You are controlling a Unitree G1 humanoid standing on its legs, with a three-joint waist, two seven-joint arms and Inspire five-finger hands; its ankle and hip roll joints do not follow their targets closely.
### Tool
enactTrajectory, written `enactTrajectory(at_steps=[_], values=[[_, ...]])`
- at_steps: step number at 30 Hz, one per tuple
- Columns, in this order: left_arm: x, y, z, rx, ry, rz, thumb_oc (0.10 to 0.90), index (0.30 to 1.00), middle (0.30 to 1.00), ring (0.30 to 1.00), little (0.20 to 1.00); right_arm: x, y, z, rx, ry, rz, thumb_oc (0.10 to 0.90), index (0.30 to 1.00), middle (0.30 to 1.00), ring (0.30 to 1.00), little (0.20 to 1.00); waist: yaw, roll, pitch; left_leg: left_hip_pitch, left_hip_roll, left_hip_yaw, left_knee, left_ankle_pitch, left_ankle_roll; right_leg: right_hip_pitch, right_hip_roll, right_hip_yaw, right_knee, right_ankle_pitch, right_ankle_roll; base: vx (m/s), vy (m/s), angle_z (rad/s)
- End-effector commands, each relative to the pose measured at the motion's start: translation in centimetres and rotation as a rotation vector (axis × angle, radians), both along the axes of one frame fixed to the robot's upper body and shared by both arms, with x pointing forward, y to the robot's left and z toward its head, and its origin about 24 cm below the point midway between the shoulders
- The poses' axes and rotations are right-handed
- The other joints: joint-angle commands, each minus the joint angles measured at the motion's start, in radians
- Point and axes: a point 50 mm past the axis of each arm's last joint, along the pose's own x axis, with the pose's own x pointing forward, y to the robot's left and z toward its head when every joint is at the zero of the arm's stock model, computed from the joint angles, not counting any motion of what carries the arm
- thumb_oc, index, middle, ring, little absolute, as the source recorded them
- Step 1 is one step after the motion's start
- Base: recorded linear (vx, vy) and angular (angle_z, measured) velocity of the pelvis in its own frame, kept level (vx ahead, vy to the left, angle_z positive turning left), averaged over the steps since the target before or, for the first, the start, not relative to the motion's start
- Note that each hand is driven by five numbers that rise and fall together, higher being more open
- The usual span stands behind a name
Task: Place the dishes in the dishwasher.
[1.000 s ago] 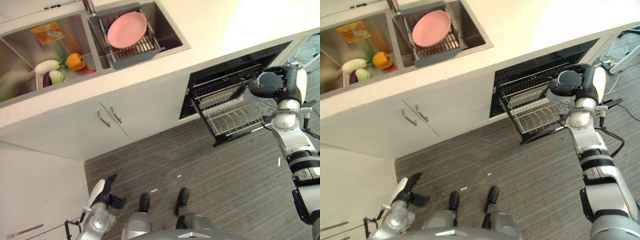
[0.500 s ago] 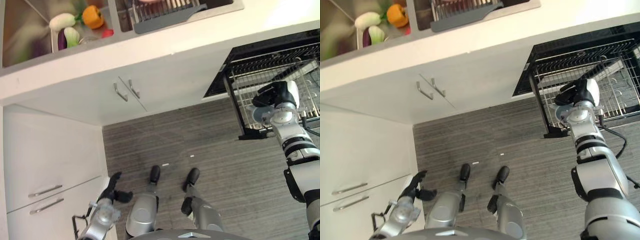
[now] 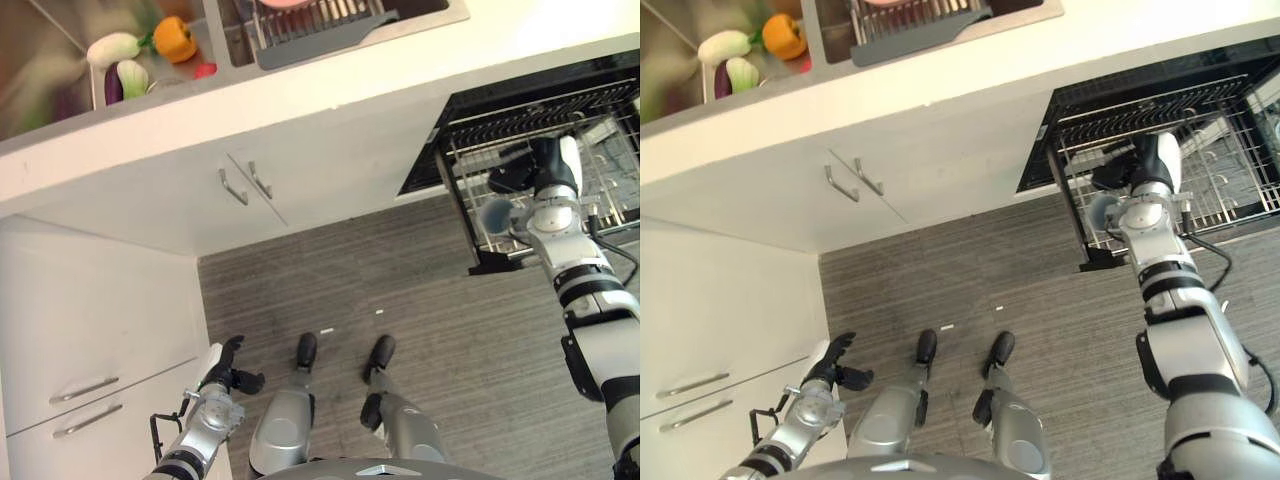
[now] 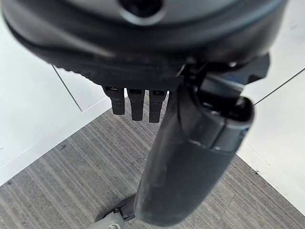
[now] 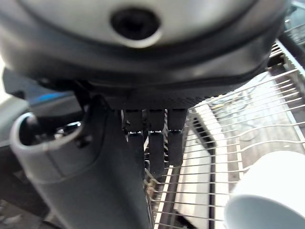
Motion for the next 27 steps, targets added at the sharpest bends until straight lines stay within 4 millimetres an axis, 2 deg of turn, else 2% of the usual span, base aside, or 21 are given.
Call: enactTrajectory(at_steps=[1, 2, 5, 6, 7, 8, 9, 10, 11, 12, 13, 15, 16, 18, 19, 20, 21, 22, 23, 24, 27], values=[[-1.9, 1.1, -0.6, 0.076, 0.069, -0.019, 0.8, 0.9, 0.9, 0.9, 0.9, -2.3, -0.6, 2.4, 0.083, -0.276, 0.002, 0.8, 0.9, 0.9, 0.9, 0.9, -0.016, -0.012, -0.087, 0.0, 0.035, 0.034, -0.017, 0.027, -0.07, 0.111, -0.041, 0.02, 0.013, -0.146, 0.14, 0.06, -0.006, 0.0], [-2.4, 1.0, -1.1, 0.071, 0.095, -0.008, 0.8, 0.9, 0.9, 0.9, 0.9, -3.4, 0.1, 0.8, 0.193, -0.313, 0.023, 0.8, 0.9, 0.9, 0.9, 0.9, -0.025, -0.007, -0.097, 0.012, 0.035, 0.036, -0.017, 0.025, -0.07, 0.125, -0.042, 0.014, 0.013, -0.151, 0.14, 0.06, -0.008, 0.05], [-3.6, 0.9, -1.9, 0.026, 0.141, 0.076, 0.8, 0.9, 0.9, 0.9, 0.9, -6.4, 2.0, -1.2, 0.466, -0.459, 0.116, 0.8, 0.9, 0.9, 0.9, 0.9, -0.04, 0.004, -0.125, 0.048, 0.035, 0.038, -0.017, 0.019, -0.072, 0.166, -0.048, 0.001, 0.013, -0.162, 0.139, 0.06, -0.021, 0.11], [-4.7, 1.1, -2.5, 0.0, 0.178, 0.152, 0.8, 0.9, 0.9, 0.9, 0.9, -7.3, 2.7, -1.8, 0.553, -0.489, 0.164, 0.8, 0.9, 0.9, 0.9, 0.9, -0.046, 0.006, -0.132, 0.06, 0.034, 0.036, -0.017, 0.023, -0.071, 0.178, -0.048, -0.005, 0.013, -0.163, 0.135, 0.04, -0.059, 0.02], [-6.2, 1.3, -3.2, -0.031, 0.224, 0.245, 0.8, 0.9, 0.9, 0.9, 0.9, -8.5, 3.7, -2.3, 0.579, -0.488, 0.238, 0.8, 0.9, 0.9, 0.9, 0.9, -0.05, 0.012, -0.146, 0.082, 0.034, 0.037, -0.011, 0.016, -0.068, 0.198, -0.044, -0.004, 0.013, -0.172, 0.129, 0.02, -0.039, -0.01], [-6.3, 1.3, -3.2, -0.031, 0.226, 0.246, 0.8, 0.9, 0.9, 0.9, 0.9, -8.6, 3.7, -2.4, 0.58, -0.485, 0.239, 0.8, 0.9, 0.9, 0.9, 0.9, -0.05, 0.012, -0.146, 0.086, 0.034, 0.038, -0.011, 0.015, -0.069, 0.202, -0.044, -0.003, 0.013, -0.173, 0.129, 0.04, -0.063, -0.01], [-7.9, 1.5, -3.7, -0.064, 0.255, 0.334, 0.8, 0.9, 0.9, 0.9, 0.9, -9.6, 4.5, -2.1, 0.582, -0.487, 0.339, 0.8, 0.9, 0.9, 0.9, 0.9, -0.048, 0.015, -0.154, 0.098, 0.036, 0.047, 0.037, 0.0, -0.068, 0.224, -0.042, -0.001, 0.016, -0.189, 0.121, 0.03, -0.04, -0.07], [-8.0, 1.5, -3.7, -0.064, 0.257, 0.334, 0.8, 0.9, 0.9, 0.9, 0.9, -9.7, 4.5, -2.1, 0.583, -0.485, 0.339, 0.8, 0.9, 0.9, 0.9, 0.9, -0.048, 0.016, -0.153, 0.098, 0.036, 0.047, 0.044, -0.005, -0.069, 0.227, -0.041, -0.001, 0.016, -0.19, 0.121, 0.01, -0.047, -0.13], [-8.6, 1.5, -3.9, -0.081, 0.269, 0.372, 0.8, 0.9, 0.9, 0.9, 0.9, -9.9, 4.5, -1.5, 0.555, -0.506, 0.361, 0.8, 0.9, 0.9, 0.9, 0.9, -0.044, 0.021, -0.146, 0.089, 0.036, 0.042, 0.122, -0.001, -0.074, 0.236, -0.042, 0.0, 0.02, -0.194, 0.114, -0.06, -0.076, -0.18], [-8.7, 1.2, -3.9, -0.127, 0.244, 0.439, 0.8, 0.9, 0.9, 0.9, 0.9, -10.4, 4.7, 0.4, 0.503, -0.57, 0.425, 0.8, 0.9, 0.9, 0.9, 0.9, -0.033, 0.022, -0.112, 0.002, 0.024, 0.058, 0.334, 0.033, -0.112, 0.268, -0.058, -0.005, 0.025, -0.206, 0.1, -0.07, -0.07, -0.13], [-8.6, 1.2, -3.9, -0.127, 0.243, 0.439, 0.8, 0.9, 0.9, 0.9, 0.9, -10.4, 4.7, 0.4, 0.502, -0.571, 0.425, 0.8, 0.9, 0.9, 0.9, 0.9, -0.035, 0.022, -0.115, -0.006, 0.022, 0.055, 0.335, 0.037, -0.11, 0.263, -0.059, -0.008, 0.024, -0.202, 0.1, -0.05, -0.089, 0.1], [-9.2, 1.1, -4.2, -0.162, 0.248, 0.497, 0.8, 0.9, 0.9, 0.9, 0.9, -10.5, 4.8, 1.7, 0.482, -0.619, 0.449, 0.8, 0.9, 0.9, 0.9, 0.9, -0.014, 0.021, -0.09, -0.101, 0.018, 0.061, 0.489, 0.118, -0.147, 0.302, -0.068, -0.018, 0.015, -0.216, 0.091, -0.02, -0.104, 0.44], [-9.4, 1.0, -4.4, -0.163, 0.263, 0.515, 0.8, 0.9, 0.9, 0.9, 0.9, -10.5, 4.9, 2.0, 0.497, -0.632, 0.463, 0.8, 0.9, 0.9, 0.9, 0.9, 0.0, 0.023, -0.084, -0.155, 0.018, 0.076, 0.486, 0.139, -0.151, 0.311, -0.071, -0.021, 0.013, -0.228, 0.093, 0.06, -0.13, 0.3], [-10.4, 0.9, -4.8, -0.142, 0.317, 0.526, 0.8, 0.9, 0.9, 0.9, 0.9, -10.7, 5.1, 2.8, 0.496, -0.677, 0.479, 0.8, 0.9, 0.9, 0.9, 0.9, 0.021, 0.039, -0.094, -0.253, 0.075, 0.193, 0.334, 0.164, -0.132, 0.352, -0.051, -0.035, 0.013, -0.265, 0.102, 0.24, -0.033, 0.18], [-10.6, 1.0, -4.9, -0.131, 0.335, 0.527, 0.8, 0.9, 0.9, 0.9, 0.9, -10.7, 5.2, 3.2, 0.477, -0.68, 0.492, 0.8, 0.9, 0.9, 0.9, 0.9, 0.029, 0.035, -0.105, -0.255, 0.089, 0.224, 0.279, 0.177, -0.128, 0.36, -0.049, -0.035, 0.013, -0.271, 0.107, 0.33, 0.044, 0.3], [-11.3, 1.1, -5.0, -0.111, 0.364, 0.535, 0.8, 0.9, 0.9, 0.9, 0.9, -10.7, 5.4, 3.4, 0.445, -0.683, 0.492, 0.8, 0.9, 0.9, 0.9, 0.9, 0.037, 0.029, -0.118, -0.251, 0.116, 0.281, 0.175, 0.233, -0.141, 0.379, -0.049, -0.035, 0.013, -0.286, 0.119, 0.32, 0.071, 0.29], [-11.6, 1.1, -5.1, -0.11, 0.372, 0.533, 0.8, 0.9, 0.9, 0.9, 0.9, -10.7, 5.4, 3.6, 0.43, -0.682, 0.494, 0.8, 0.9, 0.9, 0.9, 0.9, 0.038, 0.026, -0.132, -0.244, 0.13, 0.302, 0.137, 0.247, -0.135, 0.393, -0.05, -0.04, 0.013, -0.291, 0.127, 0.35, 0.122, 0.21], [-12.2, 1.1, -5.1, -0.11, 0.383, 0.535, 0.8, 0.9, 0.9, 0.9, 0.9, -10.5, 5.7, 3.9, 0.408, -0.676, 0.513, 0.8, 0.9, 0.9, 0.9, 0.9, 0.043, 0.028, -0.156, -0.207, 0.126, 0.302, 0.108, 0.235, -0.103, 0.405, -0.045, -0.043, 0.013, -0.283, 0.138, 0.35, 0.135, 0.01], [-12.7, 1.0, -5.3, -0.104, 0.401, 0.535, 0.8, 0.9, 0.9, 0.9, 0.9, -10.3, 6.0, 4.0, 0.373, -0.661, 0.522, 0.8, 0.9, 0.9, 0.9, 0.9, 0.05, 0.02, -0.171, -0.185, 0.112, 0.294, 0.092, 0.236, -0.093, 0.426, -0.047, -0.043, 0.013, -0.284, 0.143, 0.46, 0.161, -0.17], [-13.3, 1.2, -5.3, -0.092, 0.431, 0.523, 0.8, 0.9, 0.9, 0.9, 0.9, -10.4, 6.1, 4.0, 0.346, -0.647, 0.522, 0.8, 0.9, 0.9, 0.9, 0.9, 0.049, -0.005, -0.196, -0.128, 0.076, 0.295, 0.045, 0.212, -0.063, 0.455, -0.057, -0.045, 0.032, -0.285, 0.147, 0.44, 0.154, -0.21], [-12.9, 1.6, -5.3, -0.081, 0.434, 0.508, 0.8, 0.9, 0.9, 0.9, 0.9, -10.7, 5.8, 3.6, 0.304, -0.628, 0.491, 0.8, 0.9, 0.9, 0.9, 0.9, 0.037, -0.034, -0.224, -0.036, 0.024, 0.306, 0.001, 0.151, -0.016, 0.431, -0.106, -0.056, 0.205, -0.271, 0.174, 0.32, 0.201, -0.1]])
